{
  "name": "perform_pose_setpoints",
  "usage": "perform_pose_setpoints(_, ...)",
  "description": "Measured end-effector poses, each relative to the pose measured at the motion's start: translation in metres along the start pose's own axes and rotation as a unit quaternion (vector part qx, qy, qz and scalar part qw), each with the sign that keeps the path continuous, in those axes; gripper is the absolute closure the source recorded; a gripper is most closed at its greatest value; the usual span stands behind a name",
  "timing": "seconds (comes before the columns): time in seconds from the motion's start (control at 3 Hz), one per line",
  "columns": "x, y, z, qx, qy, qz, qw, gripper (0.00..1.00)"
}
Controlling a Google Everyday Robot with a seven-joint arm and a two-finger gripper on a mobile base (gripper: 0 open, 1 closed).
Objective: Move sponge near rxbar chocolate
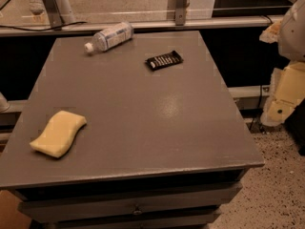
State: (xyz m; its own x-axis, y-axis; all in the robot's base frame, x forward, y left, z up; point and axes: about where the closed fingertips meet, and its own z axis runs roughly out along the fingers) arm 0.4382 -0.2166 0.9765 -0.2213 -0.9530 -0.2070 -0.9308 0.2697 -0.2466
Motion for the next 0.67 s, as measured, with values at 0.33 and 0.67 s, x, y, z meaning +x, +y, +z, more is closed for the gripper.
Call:
perform_pose_setpoints(0.33,0.000,0.000,0.000,0.000,0.000,0.000,1.0000,0.00)
perform_pose_setpoints(0.67,-0.013,0.003,0.010,-0.006,-0.028,-0.014,0.9995,0.00)
